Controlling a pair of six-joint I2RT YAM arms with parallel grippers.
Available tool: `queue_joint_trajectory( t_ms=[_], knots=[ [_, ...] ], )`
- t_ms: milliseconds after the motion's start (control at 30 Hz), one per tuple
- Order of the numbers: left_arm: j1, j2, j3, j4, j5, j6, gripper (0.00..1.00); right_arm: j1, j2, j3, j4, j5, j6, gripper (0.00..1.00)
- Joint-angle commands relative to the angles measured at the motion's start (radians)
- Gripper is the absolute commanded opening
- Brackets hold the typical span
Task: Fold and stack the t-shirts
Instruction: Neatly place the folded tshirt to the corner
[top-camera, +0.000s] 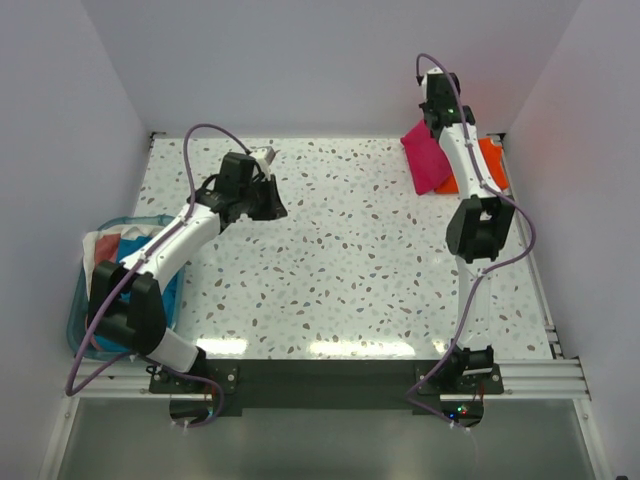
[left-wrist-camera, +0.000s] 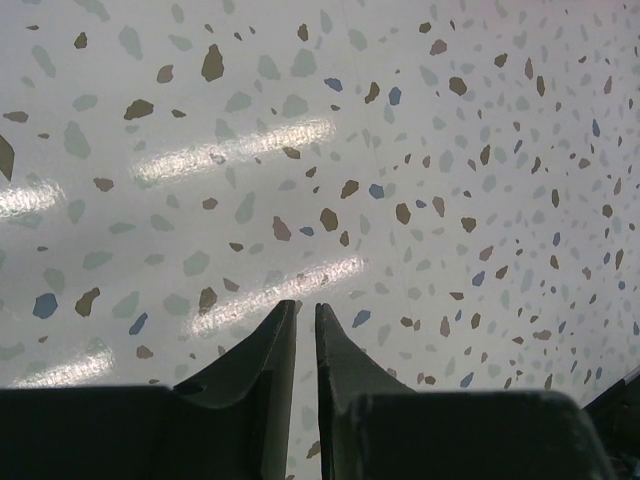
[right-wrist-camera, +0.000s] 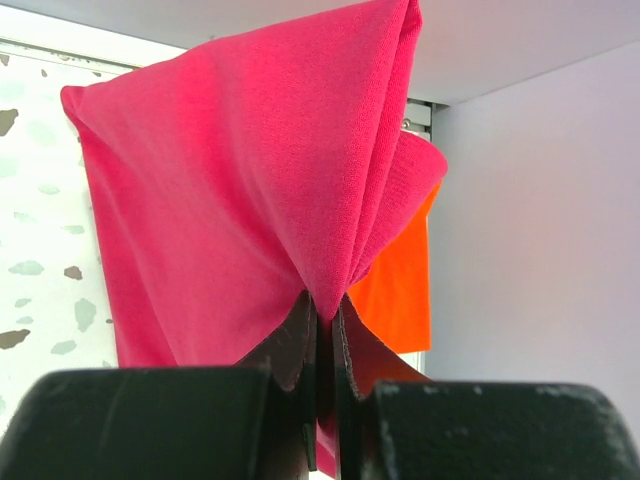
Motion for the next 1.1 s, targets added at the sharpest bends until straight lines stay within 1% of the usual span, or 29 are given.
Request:
queue_joint_trajectory(
  t_ms=[0,667,900,1067],
  knots=[
    [0.012,-0.002,-0.012,0.036,0.032,0.023,0.18,-0.010,-0.067,0.028,0.040,0.038,-0.029,0.00],
    [0.025,0.016,-0.029,0.051,0.054,0.022,0.17,-0.039,-0.145,0.008,0.062,0.032,-0.019,0.00],
    [0.025,0.029,-0.033,0.054,0.066,0.020,0.17,-0.067,-0.145,-0.031,0.082,0.033,-0.016,0.00],
    [0.026,0.035,-0.038,0.060,0.075,0.022,0.17,-0.101,-0.113,-0.071,0.112,0.049,0.006,0.00]
  ],
)
